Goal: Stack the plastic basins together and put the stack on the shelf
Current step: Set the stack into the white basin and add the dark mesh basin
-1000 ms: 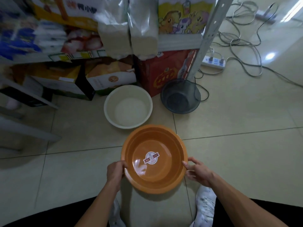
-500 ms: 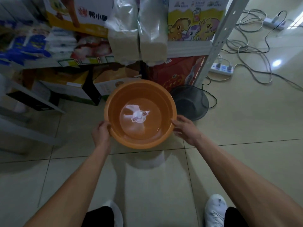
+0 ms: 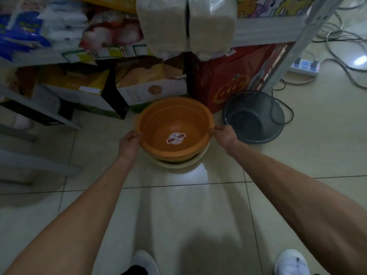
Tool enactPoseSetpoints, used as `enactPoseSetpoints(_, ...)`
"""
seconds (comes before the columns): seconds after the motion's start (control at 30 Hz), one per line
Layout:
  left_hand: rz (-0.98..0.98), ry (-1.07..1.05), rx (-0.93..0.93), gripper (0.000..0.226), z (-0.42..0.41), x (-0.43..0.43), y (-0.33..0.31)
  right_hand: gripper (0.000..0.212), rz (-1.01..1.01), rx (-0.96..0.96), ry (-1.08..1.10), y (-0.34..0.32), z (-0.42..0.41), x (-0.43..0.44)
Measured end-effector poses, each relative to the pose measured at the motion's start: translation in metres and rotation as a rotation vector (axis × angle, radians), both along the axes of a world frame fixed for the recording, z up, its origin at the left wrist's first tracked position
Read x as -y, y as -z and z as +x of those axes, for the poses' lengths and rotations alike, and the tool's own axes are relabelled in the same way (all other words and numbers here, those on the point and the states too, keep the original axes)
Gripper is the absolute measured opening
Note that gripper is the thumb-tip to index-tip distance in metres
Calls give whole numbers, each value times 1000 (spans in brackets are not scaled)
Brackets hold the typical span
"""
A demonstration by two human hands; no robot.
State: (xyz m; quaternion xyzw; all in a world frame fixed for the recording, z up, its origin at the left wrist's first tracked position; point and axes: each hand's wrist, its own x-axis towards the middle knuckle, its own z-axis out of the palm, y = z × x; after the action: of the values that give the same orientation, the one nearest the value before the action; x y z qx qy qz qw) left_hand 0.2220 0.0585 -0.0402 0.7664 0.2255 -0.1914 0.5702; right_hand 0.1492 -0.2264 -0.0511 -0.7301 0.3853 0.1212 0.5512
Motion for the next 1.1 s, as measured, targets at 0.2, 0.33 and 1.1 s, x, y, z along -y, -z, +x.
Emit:
enactPoseSetpoints(0.2,111,28,-219,93,-10,0,28,25,-123,-98,196,16,-20,24)
enactPoseSetpoints(0.33,118,35,-271,88,-22,4,43,32,45,-119,473,45,-30,54)
enactPoseSetpoints(1.1,-103,17,-282,52,-52,29,70,20,337,136,1109,95,-40,100)
